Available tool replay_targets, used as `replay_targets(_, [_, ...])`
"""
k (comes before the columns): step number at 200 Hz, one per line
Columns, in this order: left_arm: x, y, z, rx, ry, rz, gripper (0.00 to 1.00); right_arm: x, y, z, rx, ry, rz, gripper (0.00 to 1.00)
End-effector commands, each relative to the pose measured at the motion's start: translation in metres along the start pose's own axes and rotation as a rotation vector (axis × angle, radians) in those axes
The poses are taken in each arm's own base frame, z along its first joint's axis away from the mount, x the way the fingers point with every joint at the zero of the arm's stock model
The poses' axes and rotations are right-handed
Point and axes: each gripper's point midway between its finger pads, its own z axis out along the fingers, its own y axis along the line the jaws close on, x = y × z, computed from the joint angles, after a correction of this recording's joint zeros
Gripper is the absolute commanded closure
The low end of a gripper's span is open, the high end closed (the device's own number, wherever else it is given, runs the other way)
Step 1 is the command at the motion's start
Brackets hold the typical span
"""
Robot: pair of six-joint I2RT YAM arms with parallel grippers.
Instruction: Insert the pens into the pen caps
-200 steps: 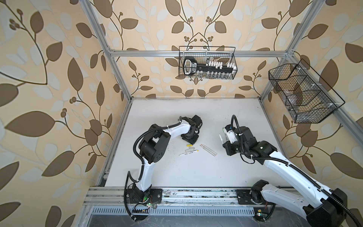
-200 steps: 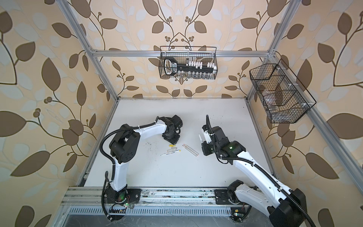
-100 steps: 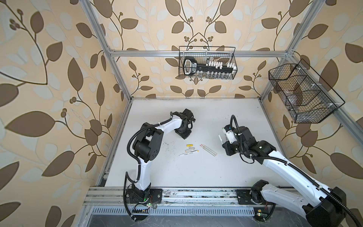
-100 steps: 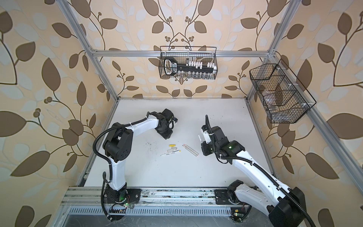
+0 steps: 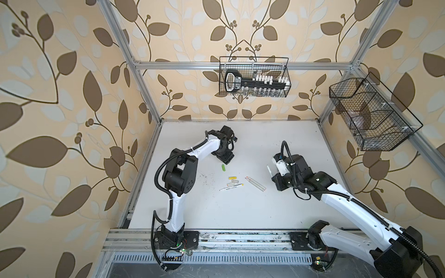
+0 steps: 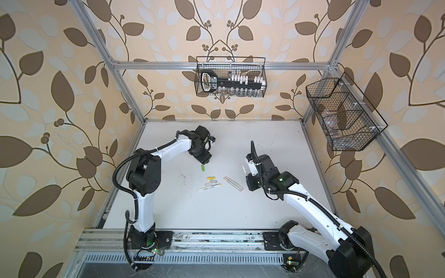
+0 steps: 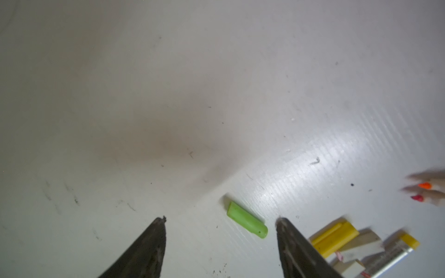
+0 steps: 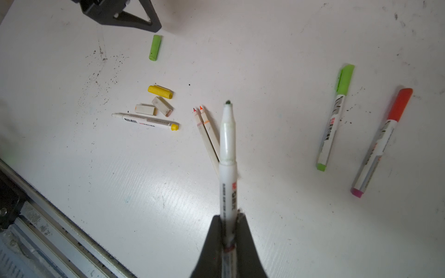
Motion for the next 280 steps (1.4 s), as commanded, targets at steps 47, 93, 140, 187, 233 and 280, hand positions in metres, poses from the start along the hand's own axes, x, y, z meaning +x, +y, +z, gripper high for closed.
replay_targets(47, [0.016, -0.018, -0.006, 0.145, 0.038, -0.428, 0.34, -0.001, 0.004, 0.002, -0.025, 0.005, -0.031, 0.92])
replay_targets(93, [0.03, -0.035, 0.014, 0.232, 0.053, -0.584, 0.56, -0.008, 0.021, 0.0, -0.088, -0.028, -0.085, 0.92])
replay_targets(140, [0.039, -0.026, 0.024, 0.172, 0.065, -0.656, 0.68, -0.005, 0.039, 0.001, -0.119, -0.029, -0.144, 0.92])
replay_targets(187, [0.036, -0.023, 0.027, 0.151, 0.091, -0.673, 0.74, -0.004, 0.043, 0.003, -0.13, -0.028, -0.155, 0.92])
replay_targets(233, [0.029, -0.014, 0.024, 0.083, 0.134, -0.674, 0.8, 0.0, 0.046, 0.007, -0.132, -0.015, -0.164, 0.92])
replay_targets(280, [0.026, -0.021, 0.028, 0.037, 0.192, -0.621, 0.8, 0.002, 0.047, 0.008, -0.138, -0.01, -0.166, 0.92])
